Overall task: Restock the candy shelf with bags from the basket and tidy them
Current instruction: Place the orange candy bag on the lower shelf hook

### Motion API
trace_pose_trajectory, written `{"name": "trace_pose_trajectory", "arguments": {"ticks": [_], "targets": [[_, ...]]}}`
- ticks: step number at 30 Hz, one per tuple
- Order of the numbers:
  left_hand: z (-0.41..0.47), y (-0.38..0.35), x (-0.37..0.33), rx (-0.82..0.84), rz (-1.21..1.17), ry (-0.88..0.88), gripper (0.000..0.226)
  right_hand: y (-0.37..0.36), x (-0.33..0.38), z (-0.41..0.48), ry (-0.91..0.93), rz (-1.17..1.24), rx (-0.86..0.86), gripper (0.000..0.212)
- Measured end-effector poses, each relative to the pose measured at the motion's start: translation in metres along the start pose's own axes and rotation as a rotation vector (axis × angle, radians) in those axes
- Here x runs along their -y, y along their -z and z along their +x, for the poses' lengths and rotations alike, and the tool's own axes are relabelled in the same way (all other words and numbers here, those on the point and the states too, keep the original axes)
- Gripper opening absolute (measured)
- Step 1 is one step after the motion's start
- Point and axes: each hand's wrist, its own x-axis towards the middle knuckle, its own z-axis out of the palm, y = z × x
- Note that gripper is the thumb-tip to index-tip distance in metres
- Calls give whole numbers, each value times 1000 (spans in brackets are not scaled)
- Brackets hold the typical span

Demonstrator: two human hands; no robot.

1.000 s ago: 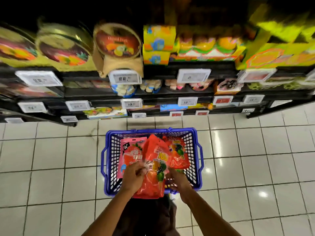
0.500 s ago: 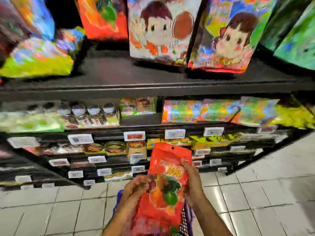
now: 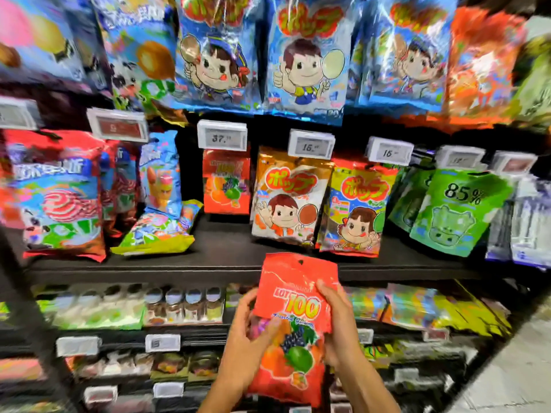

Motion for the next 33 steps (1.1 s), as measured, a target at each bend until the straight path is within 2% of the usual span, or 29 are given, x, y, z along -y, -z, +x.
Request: {"name": "trace_pose_trajectory", "arguments": {"ticks": [5,7,12,16,20,25,29,33], "targets": [[7,-7,-24,-138,-11,-55,39,-27,29,1,133,-121,95,37],[10,-8,-30,-176,-20,-70,38,-39,40,3,158,-183,129,42],[15,-2,-35,-245,-18,-87,46,-68,66,17,143,-262,201,36],[23,7,-42,-304,-34,-126,38,-92,71,31,126,-304,250,34],[37,23,-52,-297,-42,-141,47,-117,69,45,123,-332,242,35],[65,50,-66,-314,-34,-196,29,-154,66,66,152,-294,206,22],[93,71,-80,-306,-30,-193,26,-183,63,83,159,-278,160,31],[124,89,-91,-275,-49,-212,36,-207,62,105,178,-266,132,39]]}}
